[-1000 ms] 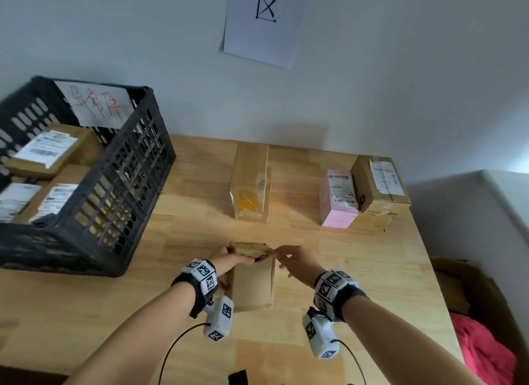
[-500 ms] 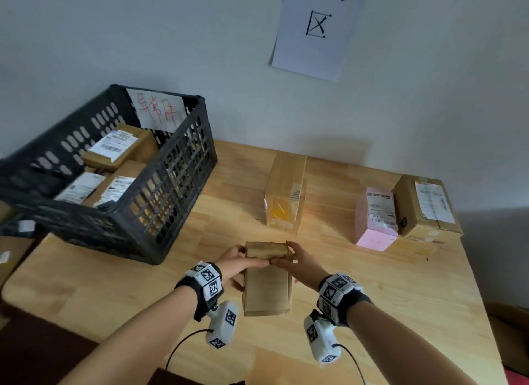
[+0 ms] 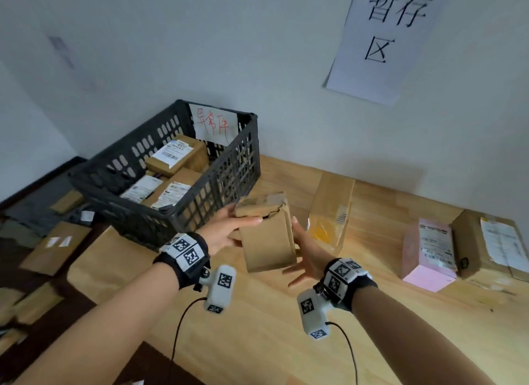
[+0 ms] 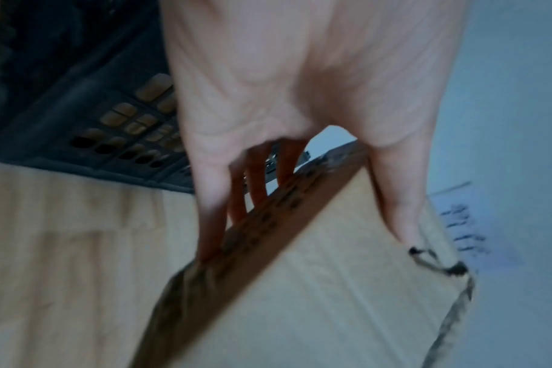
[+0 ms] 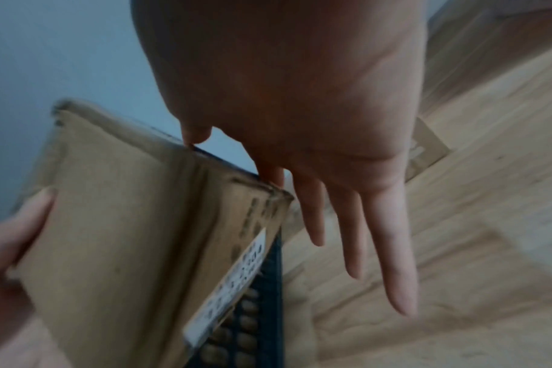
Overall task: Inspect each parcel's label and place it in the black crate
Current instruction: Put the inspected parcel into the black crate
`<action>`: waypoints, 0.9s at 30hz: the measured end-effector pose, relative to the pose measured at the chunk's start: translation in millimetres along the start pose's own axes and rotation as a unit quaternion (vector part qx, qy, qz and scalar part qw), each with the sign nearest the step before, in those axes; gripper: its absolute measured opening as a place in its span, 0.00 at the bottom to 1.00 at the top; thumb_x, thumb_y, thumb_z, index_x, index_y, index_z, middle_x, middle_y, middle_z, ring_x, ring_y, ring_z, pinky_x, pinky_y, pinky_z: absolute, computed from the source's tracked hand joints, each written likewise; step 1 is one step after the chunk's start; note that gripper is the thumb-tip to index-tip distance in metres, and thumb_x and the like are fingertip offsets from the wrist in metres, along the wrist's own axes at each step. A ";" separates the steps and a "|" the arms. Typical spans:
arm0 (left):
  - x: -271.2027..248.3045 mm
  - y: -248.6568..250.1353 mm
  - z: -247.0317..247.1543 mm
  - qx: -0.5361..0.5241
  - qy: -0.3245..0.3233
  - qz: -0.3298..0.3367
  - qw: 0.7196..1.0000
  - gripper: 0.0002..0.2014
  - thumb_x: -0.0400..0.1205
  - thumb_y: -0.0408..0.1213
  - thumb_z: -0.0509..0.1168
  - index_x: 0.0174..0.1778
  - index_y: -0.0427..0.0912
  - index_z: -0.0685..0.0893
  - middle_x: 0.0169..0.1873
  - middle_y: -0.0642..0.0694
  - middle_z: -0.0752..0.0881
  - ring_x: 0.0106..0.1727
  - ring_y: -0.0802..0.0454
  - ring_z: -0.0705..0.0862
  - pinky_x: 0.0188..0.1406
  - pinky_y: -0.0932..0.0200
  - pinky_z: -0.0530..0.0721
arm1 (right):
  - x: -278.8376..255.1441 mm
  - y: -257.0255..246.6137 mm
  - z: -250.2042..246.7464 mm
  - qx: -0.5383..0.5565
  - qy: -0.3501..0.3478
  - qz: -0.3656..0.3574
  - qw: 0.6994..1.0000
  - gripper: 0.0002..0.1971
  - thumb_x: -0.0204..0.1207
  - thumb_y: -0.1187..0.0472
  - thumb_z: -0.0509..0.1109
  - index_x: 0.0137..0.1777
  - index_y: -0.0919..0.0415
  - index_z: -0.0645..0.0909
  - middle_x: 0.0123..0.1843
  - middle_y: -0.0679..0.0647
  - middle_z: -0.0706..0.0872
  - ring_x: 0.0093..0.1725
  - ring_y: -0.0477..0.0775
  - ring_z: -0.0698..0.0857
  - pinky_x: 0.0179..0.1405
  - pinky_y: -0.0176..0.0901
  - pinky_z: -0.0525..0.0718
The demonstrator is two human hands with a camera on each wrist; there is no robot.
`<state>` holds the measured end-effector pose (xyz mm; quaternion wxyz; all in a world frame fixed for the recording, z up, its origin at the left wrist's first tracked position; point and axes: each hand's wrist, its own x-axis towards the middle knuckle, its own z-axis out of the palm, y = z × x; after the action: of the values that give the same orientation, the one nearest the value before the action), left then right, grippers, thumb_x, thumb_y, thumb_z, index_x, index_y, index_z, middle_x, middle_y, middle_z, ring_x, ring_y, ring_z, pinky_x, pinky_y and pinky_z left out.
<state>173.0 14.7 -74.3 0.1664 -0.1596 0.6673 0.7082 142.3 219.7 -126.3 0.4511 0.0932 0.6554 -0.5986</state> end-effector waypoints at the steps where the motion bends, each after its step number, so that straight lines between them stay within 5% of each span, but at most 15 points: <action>1: 3.7 11.1 -8.2 -0.003 -0.002 0.026 1.000 0.34 0.67 0.34 0.79 0.69 0.47 0.77 0.60 0.45 0.86 0.66 0.44 0.81 0.53 0.44 0.84 | 2.2 -9.7 5.0 0.023 -0.001 -0.009 1.000 0.47 0.67 0.19 0.46 0.80 0.47 0.63 0.75 0.63 0.71 0.65 0.76 0.79 0.53 0.73 0.82; 4: 11.9 36.0 -36.9 0.031 -0.049 0.091 0.994 0.45 0.69 0.24 0.76 0.76 0.59 0.65 0.65 0.48 0.82 0.67 0.47 0.80 0.59 0.38 0.82 | 14.2 -43.7 23.2 0.095 0.015 -0.086 0.992 0.44 0.67 0.20 0.48 0.76 0.47 0.68 0.67 0.64 0.78 0.52 0.73 0.88 0.44 0.68 0.87; 8: 14.4 63.9 -72.3 0.122 -0.158 0.142 0.970 0.52 0.73 0.16 0.69 0.74 0.77 0.56 0.70 0.53 0.74 0.67 0.50 0.79 0.53 0.46 0.87 | 25.4 -98.3 51.7 0.183 0.022 -0.146 0.972 0.47 0.55 0.18 0.60 0.68 0.49 0.79 0.66 0.63 0.82 0.61 0.71 0.83 0.49 0.72 0.84; 9: 14.1 71.0 -89.5 0.111 -0.184 0.139 0.967 0.51 0.73 0.16 0.68 0.73 0.77 0.57 0.71 0.51 0.73 0.68 0.48 0.78 0.52 0.45 0.87 | 30.1 -111.8 64.4 0.200 0.031 -0.159 0.966 0.44 0.59 0.20 0.60 0.65 0.51 0.82 0.64 0.63 0.84 0.62 0.70 0.82 0.53 0.70 0.83; 12: 20.2 86.9 -126.3 -0.084 -0.231 0.084 0.966 0.35 0.72 0.28 0.63 0.75 0.59 0.70 0.70 0.42 0.74 0.66 0.39 0.77 0.49 0.40 0.84 | 32.9 -135.2 85.6 0.245 0.061 -0.221 0.942 0.34 0.72 0.36 0.65 0.68 0.62 0.80 0.57 0.64 0.86 0.53 0.63 0.83 0.59 0.54 0.78; 15: 35.1 95.6 -155.8 -0.240 -0.164 0.034 0.956 0.31 0.73 0.42 0.69 0.74 0.46 0.74 0.66 0.35 0.75 0.57 0.40 0.80 0.48 0.44 0.81 | 35.8 -144.4 104.2 0.273 0.060 -0.283 0.918 0.21 0.77 0.53 0.64 0.65 0.65 0.76 0.59 0.64 0.87 0.52 0.62 0.89 0.53 0.53 0.86; 19: 43.7 99.0 -175.8 -0.152 -0.202 0.004 0.967 0.41 0.59 0.52 0.82 0.69 0.45 0.81 0.67 0.34 0.80 0.64 0.35 0.82 0.59 0.42 0.80 | 49.6 -159.3 131.9 0.217 0.086 -0.339 0.911 0.31 0.68 0.54 0.74 0.71 0.62 0.72 0.66 0.69 0.82 0.63 0.69 0.84 0.62 0.65 0.83; 21: 45.8 98.7 -180.1 -0.124 -0.226 0.020 0.966 0.36 0.55 0.51 0.84 0.61 0.48 0.86 0.61 0.38 0.86 0.60 0.42 0.86 0.49 0.47 0.88 | 57.1 -167.1 141.1 0.194 0.109 -0.347 0.911 0.29 0.68 0.55 0.74 0.69 0.59 0.73 0.63 0.67 0.84 0.61 0.68 0.85 0.62 0.68 0.82; 24: 51.6 100.5 -183.6 -0.081 -0.189 0.046 0.978 0.35 0.67 0.43 0.77 0.71 0.48 0.76 0.62 0.39 0.86 0.61 0.42 0.86 0.51 0.46 0.88 | 67.9 -175.5 145.6 0.177 0.114 -0.353 0.912 0.26 0.69 0.54 0.73 0.67 0.57 0.75 0.59 0.63 0.87 0.57 0.65 0.87 0.59 0.63 0.85; 27: 56.8 104.5 -194.3 -0.067 -0.145 0.057 0.985 0.26 0.72 0.39 0.71 0.68 0.49 0.77 0.61 0.38 0.86 0.62 0.41 0.86 0.59 0.43 0.84 | 81.3 -185.3 147.8 0.140 0.116 -0.342 0.922 0.18 0.77 0.54 0.70 0.65 0.58 0.78 0.51 0.58 0.88 0.51 0.59 0.87 0.55 0.54 0.85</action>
<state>76.1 -183.7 -17.9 0.2098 -0.0274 0.5950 0.7754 43.7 8.0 -35.4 0.1220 -0.0053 0.6047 -0.7870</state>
